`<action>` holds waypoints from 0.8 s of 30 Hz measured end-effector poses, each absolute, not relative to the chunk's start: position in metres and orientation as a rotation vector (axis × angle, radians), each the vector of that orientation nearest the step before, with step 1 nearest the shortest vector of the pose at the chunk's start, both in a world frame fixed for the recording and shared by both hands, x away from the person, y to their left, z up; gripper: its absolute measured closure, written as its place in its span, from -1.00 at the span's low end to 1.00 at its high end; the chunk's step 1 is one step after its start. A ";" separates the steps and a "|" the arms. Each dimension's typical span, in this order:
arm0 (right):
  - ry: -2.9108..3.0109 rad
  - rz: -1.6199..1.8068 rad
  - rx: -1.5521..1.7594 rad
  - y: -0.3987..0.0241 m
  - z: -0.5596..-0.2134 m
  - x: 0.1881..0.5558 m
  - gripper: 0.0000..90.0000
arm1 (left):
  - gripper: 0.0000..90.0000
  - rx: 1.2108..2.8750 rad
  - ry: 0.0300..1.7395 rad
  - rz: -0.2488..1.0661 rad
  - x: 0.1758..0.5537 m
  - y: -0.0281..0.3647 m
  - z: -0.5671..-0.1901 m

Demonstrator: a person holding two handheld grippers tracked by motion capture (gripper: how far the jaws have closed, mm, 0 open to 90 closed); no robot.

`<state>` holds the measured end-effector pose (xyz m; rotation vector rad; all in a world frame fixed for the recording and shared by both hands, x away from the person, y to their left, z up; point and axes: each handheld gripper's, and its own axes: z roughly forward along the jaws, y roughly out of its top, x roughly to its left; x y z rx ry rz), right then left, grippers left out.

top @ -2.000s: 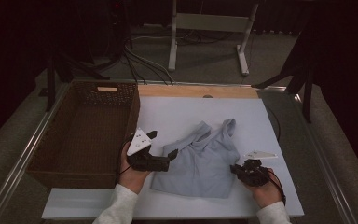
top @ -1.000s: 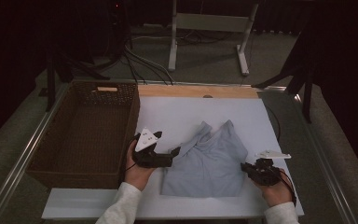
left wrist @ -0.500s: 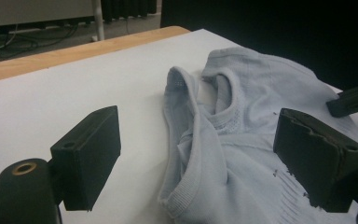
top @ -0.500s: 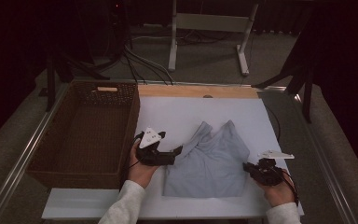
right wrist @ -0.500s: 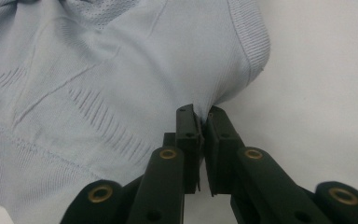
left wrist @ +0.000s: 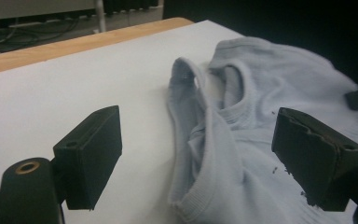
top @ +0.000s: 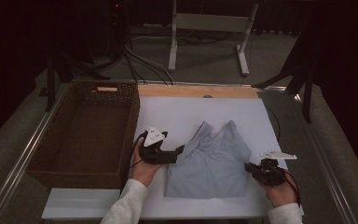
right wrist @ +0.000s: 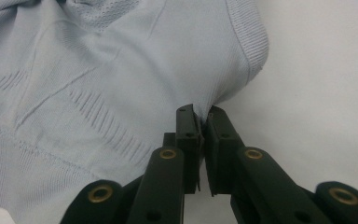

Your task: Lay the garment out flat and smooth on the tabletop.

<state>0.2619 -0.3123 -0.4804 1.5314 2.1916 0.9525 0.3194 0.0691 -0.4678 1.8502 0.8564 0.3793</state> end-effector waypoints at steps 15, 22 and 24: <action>2.182 0.959 1.536 -0.316 -0.480 0.261 0.90 | -0.53 1.882 0.870 0.357 0.326 0.060 -0.477; 2.181 0.961 1.540 -0.317 -0.480 0.261 0.90 | -0.45 1.887 0.873 0.347 0.328 0.058 -0.481; 2.181 0.961 1.541 -0.317 -0.480 0.261 0.90 | -0.42 1.893 0.867 0.339 0.328 0.056 -0.482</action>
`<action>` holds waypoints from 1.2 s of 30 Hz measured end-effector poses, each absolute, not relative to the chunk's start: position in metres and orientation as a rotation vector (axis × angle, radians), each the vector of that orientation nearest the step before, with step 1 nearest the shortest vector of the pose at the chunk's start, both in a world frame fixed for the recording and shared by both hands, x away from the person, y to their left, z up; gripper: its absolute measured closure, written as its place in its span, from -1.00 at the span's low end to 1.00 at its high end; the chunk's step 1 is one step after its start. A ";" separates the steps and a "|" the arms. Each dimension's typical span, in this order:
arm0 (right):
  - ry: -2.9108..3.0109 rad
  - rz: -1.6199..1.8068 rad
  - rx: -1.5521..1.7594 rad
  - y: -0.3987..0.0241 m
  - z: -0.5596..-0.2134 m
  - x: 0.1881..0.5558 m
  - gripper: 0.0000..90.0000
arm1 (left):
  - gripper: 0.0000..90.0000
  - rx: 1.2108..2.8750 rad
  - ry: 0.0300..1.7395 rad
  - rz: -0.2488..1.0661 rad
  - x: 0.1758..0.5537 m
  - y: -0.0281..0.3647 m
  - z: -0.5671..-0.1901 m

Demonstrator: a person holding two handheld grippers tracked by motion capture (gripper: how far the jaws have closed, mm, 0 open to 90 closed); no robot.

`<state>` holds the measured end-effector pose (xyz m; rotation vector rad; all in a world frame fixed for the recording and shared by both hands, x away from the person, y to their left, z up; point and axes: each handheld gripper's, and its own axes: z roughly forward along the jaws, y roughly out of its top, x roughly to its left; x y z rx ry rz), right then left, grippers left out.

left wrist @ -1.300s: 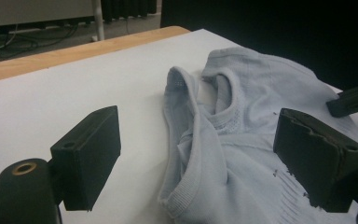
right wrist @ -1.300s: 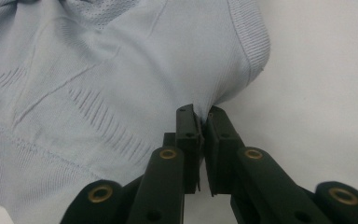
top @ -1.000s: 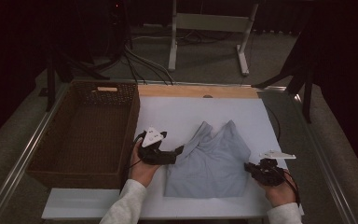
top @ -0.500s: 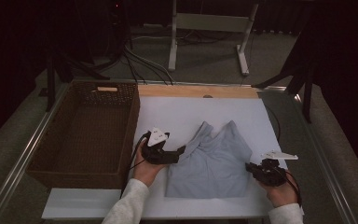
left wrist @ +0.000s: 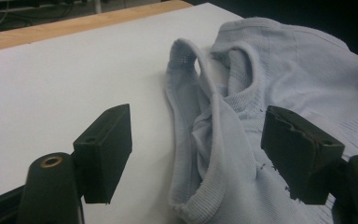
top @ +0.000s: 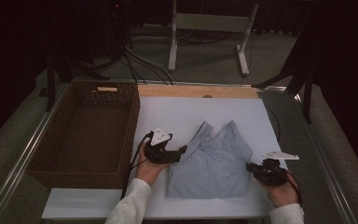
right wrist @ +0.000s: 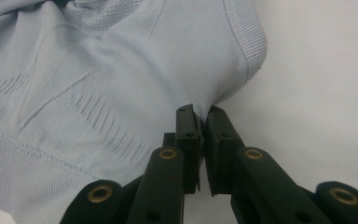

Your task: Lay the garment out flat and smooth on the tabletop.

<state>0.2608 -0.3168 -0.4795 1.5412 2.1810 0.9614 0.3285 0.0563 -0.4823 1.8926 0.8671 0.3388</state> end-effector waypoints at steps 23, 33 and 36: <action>2.179 0.971 1.539 -0.317 -0.479 0.261 0.90 | 0.04 2.006 0.859 0.160 0.338 0.044 -0.500; 2.175 0.983 1.538 -0.318 -0.478 0.261 0.90 | 0.93 2.020 0.784 0.208 0.332 0.047 -0.485; 2.174 0.984 1.536 -0.318 -0.477 0.260 0.90 | 0.94 1.986 0.791 0.233 0.331 0.051 -0.480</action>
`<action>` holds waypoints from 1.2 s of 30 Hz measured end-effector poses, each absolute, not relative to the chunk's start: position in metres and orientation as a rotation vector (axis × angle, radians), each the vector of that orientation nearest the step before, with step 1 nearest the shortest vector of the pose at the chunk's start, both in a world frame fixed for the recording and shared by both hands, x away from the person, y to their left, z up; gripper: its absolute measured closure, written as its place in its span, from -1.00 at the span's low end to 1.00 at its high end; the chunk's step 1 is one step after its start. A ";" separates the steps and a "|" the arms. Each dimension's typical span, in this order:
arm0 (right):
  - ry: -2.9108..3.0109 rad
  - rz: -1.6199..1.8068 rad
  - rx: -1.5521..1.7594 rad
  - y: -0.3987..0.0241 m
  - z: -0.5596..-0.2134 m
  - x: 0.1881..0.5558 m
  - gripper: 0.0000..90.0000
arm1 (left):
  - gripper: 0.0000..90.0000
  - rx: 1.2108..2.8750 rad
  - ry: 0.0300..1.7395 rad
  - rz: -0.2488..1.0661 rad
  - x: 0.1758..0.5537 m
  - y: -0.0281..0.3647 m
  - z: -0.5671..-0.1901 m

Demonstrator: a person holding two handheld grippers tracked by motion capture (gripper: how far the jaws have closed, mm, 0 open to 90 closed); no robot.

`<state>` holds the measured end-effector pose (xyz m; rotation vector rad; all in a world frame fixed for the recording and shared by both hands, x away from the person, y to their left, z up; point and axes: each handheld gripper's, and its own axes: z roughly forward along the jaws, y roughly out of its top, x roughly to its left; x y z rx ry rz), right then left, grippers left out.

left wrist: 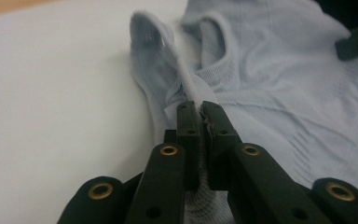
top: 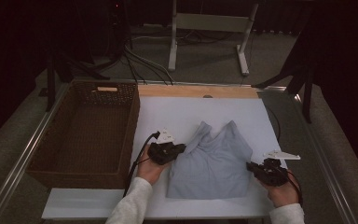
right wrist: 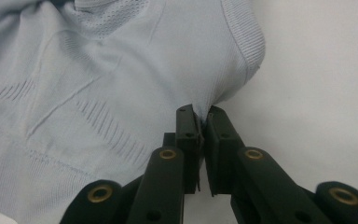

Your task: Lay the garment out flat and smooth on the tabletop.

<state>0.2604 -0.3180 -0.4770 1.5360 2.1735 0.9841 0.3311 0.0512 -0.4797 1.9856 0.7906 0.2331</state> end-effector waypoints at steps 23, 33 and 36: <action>2.124 0.996 1.553 -0.321 -0.477 0.264 0.89 | 0.95 1.875 0.946 0.386 0.338 0.066 -0.471; 2.103 0.998 1.533 -0.319 -0.478 0.263 0.38 | 0.94 1.862 0.996 0.424 0.342 0.071 -0.469; 2.107 0.987 1.537 -0.319 -0.479 0.263 0.22 | 0.94 1.851 1.019 0.443 0.343 0.073 -0.469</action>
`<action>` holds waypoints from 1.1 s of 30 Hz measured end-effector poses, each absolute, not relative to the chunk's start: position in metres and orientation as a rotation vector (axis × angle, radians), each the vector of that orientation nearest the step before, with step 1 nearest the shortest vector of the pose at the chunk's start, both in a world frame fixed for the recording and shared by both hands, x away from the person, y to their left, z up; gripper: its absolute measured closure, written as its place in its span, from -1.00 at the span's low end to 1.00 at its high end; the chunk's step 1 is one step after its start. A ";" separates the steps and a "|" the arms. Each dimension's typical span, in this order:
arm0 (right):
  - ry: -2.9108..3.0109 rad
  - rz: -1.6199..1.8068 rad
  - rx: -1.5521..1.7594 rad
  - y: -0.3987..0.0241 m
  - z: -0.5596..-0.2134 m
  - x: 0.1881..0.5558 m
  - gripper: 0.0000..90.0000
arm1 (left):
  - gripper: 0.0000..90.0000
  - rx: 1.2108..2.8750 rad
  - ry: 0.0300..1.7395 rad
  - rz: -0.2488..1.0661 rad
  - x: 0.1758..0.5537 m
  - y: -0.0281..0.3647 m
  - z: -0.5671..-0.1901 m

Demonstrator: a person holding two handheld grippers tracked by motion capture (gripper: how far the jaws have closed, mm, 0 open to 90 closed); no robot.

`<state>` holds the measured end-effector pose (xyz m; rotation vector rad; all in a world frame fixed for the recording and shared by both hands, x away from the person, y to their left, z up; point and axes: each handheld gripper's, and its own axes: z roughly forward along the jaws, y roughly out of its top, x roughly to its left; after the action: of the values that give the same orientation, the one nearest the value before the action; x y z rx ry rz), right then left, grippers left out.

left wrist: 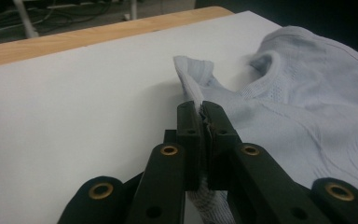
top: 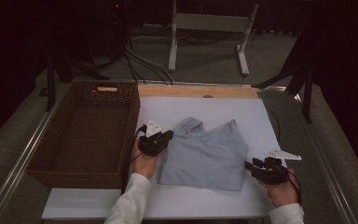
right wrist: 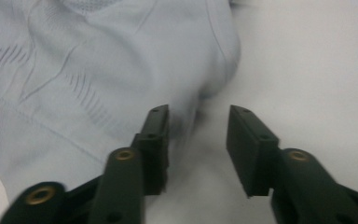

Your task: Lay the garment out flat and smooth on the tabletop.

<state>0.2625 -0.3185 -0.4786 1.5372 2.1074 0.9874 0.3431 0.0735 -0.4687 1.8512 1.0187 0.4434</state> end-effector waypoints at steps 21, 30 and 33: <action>2.179 0.999 1.483 -0.306 -0.483 0.259 -0.44 | -0.19 1.805 0.974 0.413 0.326 0.075 -0.462; 2.183 1.012 1.475 -0.304 -0.483 0.258 -0.47 | -0.28 1.796 0.993 0.395 0.315 0.082 -0.471; 2.184 1.014 1.471 -0.304 -0.483 0.258 -0.47 | -0.28 1.798 0.998 0.391 0.313 0.083 -0.473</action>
<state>0.2583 -0.3041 -0.4832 1.4710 2.1836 1.0137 0.3128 0.0835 -0.4725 1.7983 0.9978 0.3913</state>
